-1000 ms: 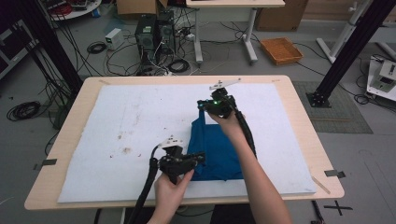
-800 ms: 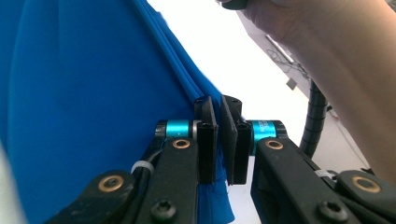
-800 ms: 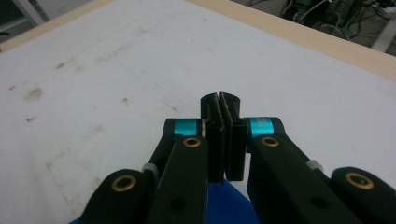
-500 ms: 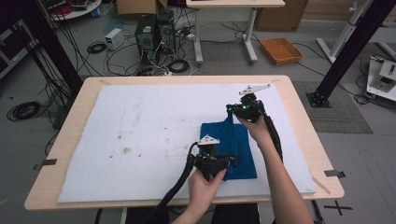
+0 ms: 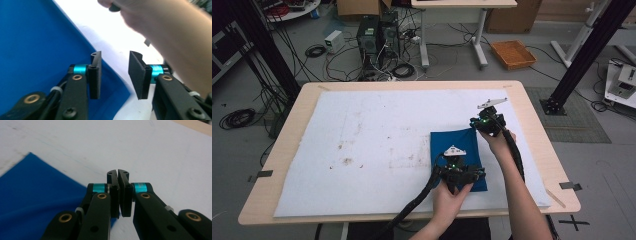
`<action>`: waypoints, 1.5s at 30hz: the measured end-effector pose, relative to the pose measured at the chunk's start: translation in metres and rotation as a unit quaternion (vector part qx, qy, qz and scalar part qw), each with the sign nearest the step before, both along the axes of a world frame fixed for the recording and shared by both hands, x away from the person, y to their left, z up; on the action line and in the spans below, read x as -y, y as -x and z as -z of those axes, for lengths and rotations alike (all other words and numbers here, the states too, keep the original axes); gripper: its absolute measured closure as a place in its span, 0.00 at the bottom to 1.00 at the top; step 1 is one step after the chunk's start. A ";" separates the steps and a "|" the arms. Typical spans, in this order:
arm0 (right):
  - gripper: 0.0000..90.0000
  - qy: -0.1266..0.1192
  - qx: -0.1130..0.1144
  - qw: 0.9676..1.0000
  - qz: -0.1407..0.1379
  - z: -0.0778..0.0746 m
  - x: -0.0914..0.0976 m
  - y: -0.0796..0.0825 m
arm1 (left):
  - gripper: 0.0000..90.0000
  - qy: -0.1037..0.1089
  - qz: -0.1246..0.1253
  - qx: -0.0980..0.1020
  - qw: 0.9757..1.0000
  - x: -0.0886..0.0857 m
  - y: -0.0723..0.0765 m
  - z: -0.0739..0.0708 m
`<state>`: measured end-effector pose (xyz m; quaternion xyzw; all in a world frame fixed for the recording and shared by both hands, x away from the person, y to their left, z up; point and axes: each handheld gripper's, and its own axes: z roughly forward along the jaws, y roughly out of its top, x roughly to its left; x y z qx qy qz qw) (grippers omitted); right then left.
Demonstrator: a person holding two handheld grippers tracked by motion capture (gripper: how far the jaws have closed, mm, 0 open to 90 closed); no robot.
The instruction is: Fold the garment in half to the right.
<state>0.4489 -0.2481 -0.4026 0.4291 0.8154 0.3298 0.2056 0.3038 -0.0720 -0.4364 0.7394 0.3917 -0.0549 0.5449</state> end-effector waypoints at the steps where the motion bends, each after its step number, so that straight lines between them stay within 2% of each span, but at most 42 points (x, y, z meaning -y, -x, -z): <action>1: 0.95 -0.005 0.000 1.000 0.008 0.002 0.004 0.000 | 0.62 0.001 0.000 0.004 1.000 -0.001 0.001 -0.001; 4: 0.86 -0.029 -0.012 0.999 0.037 0.003 0.014 0.002 | 0.59 0.001 0.004 0.010 1.000 -0.009 0.004 -0.006; 6: 0.84 -0.053 -0.021 0.998 0.040 0.002 0.018 0.004 | 0.58 0.000 0.001 0.016 1.000 -0.018 0.006 -0.011; 8: 0.83 -0.082 -0.009 0.996 0.038 0.000 0.020 0.009 | 0.58 -0.001 -0.001 0.021 1.000 -0.029 0.008 -0.015; 9: 0.82 -0.090 -0.012 0.995 0.039 0.001 0.019 0.010 | 0.58 -0.003 -0.002 0.024 1.000 -0.035 0.008 -0.018; 13: 0.82 -0.088 -0.040 0.994 0.055 0.013 0.013 0.011 | 0.58 -0.013 -0.012 0.035 0.999 -0.066 0.011 -0.027; 15: 0.93 -0.090 -0.049 0.993 0.052 0.019 0.012 0.011 | 0.58 -0.019 -0.021 0.038 0.999 -0.083 0.013 -0.031; 16: 0.98 -0.084 -0.042 0.994 0.053 0.021 0.011 0.012 | 0.58 -0.024 -0.026 0.041 0.999 -0.091 0.015 -0.033; 17: 0.99 -0.081 -0.035 0.994 0.057 0.022 0.011 0.013 | 0.58 -0.027 -0.030 0.044 0.998 -0.100 0.016 -0.034; 22: 0.99 -0.087 -0.029 0.993 0.080 0.025 0.018 0.017 | 0.58 -0.045 -0.051 0.053 0.996 -0.139 0.023 -0.038; 23: 0.98 -0.086 -0.026 0.992 0.084 0.026 0.020 0.018 | 0.58 -0.045 -0.057 0.054 0.996 -0.146 0.024 -0.038; 24: 0.89 -0.088 -0.023 0.992 0.090 0.025 0.020 0.019 | 0.58 -0.044 -0.060 0.053 0.996 -0.152 0.026 -0.037; 26: 0.88 -0.090 -0.019 0.991 0.100 0.024 0.023 0.022 | 0.58 -0.049 -0.067 0.058 0.995 -0.164 0.030 -0.037; 28: 0.79 -0.102 -0.016 0.989 0.107 0.021 0.027 0.028 | 0.58 -0.054 -0.071 0.066 0.994 -0.177 0.034 -0.037; 32: 0.73 -0.146 -0.002 0.984 0.102 0.013 0.039 0.057 | 0.56 -0.069 -0.092 0.089 0.989 -0.205 0.039 -0.037; 36: 0.69 -0.183 0.002 0.980 0.080 0.013 0.047 0.105 | 0.55 -0.072 -0.126 0.111 0.983 -0.236 0.041 -0.036; 39: 0.68 -0.190 -0.010 0.980 0.064 0.018 0.049 0.139 | 0.54 -0.068 -0.151 0.119 0.979 -0.255 0.040 -0.036; 43: 0.67 -0.211 -0.028 0.976 0.050 0.027 0.048 0.174 | 0.52 -0.065 -0.175 0.135 0.973 -0.271 0.040 -0.034; 45: 0.67 -0.202 -0.031 0.978 0.049 0.032 0.046 0.185 | 0.51 -0.065 -0.185 0.145 0.970 -0.277 0.039 -0.033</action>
